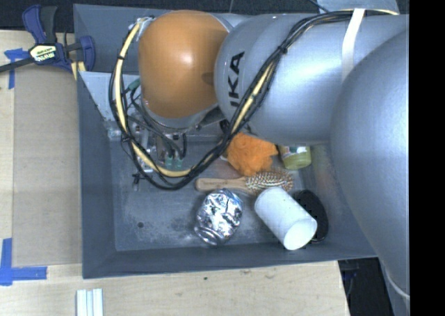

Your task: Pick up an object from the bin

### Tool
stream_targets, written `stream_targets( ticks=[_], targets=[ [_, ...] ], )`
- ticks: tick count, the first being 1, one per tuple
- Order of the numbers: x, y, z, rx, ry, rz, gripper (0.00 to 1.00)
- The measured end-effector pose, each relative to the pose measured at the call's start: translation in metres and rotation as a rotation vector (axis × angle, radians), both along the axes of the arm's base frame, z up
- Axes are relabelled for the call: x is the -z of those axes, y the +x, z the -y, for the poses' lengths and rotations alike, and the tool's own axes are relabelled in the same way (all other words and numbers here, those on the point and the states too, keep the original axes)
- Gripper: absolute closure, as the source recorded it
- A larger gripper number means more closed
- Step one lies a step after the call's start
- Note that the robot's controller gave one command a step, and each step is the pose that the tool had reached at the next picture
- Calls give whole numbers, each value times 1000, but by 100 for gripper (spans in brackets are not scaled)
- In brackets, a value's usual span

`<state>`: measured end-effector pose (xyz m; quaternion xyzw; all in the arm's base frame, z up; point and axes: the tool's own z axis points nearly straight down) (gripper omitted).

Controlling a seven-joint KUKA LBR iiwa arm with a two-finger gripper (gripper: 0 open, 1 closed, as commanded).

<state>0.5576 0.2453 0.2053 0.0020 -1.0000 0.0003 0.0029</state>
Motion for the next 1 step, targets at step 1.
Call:
stream_targets(
  ticks=[1],
  targets=[
    [40, 47, 60, -22, -1, 1, 0]
  ],
)
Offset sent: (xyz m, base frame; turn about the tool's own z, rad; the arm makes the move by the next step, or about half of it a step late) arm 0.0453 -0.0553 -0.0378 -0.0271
